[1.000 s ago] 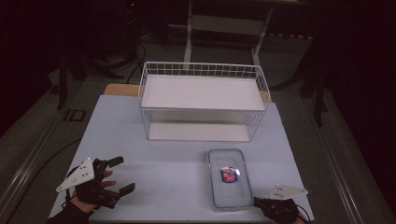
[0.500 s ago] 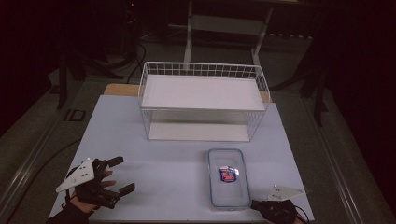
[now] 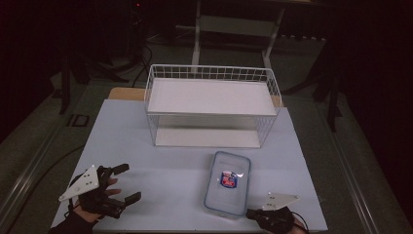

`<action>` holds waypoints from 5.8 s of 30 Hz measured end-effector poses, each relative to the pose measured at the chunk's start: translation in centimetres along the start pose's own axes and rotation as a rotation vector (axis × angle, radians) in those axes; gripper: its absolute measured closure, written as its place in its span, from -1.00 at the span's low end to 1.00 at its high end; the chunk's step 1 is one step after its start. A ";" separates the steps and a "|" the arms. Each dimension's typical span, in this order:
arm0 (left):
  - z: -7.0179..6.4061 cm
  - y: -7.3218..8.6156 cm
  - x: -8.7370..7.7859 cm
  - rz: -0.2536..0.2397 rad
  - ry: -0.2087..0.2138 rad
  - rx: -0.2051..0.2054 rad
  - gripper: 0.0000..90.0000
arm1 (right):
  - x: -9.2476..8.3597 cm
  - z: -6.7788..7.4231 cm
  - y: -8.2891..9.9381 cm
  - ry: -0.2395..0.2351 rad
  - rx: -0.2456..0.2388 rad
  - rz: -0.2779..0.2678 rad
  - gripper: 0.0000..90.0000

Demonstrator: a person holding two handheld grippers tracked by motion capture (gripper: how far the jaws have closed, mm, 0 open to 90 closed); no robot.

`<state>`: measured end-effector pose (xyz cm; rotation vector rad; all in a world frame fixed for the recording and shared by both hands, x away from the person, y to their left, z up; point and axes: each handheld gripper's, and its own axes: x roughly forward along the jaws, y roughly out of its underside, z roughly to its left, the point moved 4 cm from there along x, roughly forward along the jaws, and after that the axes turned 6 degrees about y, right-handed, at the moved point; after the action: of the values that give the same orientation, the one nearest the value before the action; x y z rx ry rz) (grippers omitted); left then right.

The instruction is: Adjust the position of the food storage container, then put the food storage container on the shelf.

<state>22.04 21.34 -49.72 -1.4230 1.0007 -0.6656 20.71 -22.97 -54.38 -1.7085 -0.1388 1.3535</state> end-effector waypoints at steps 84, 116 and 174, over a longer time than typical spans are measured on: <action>0.2 0.4 0.3 0.016 0.010 -0.006 -0.98 | 14.6 5.8 -13.1 -0.078 -0.179 -0.064 1.00; -0.5 -1.0 1.5 0.087 -0.003 -0.099 -0.98 | 5.1 4.7 -13.5 -0.050 -0.131 -0.258 -0.13; 8.8 1.2 11.4 0.382 -0.021 -0.822 -0.66 | 0.0 -2.2 -9.1 0.273 0.034 -0.400 -0.78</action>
<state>34.71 15.80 -53.79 -1.8423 1.5754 0.0769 26.40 -19.01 -48.08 -1.7077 -0.2826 0.8195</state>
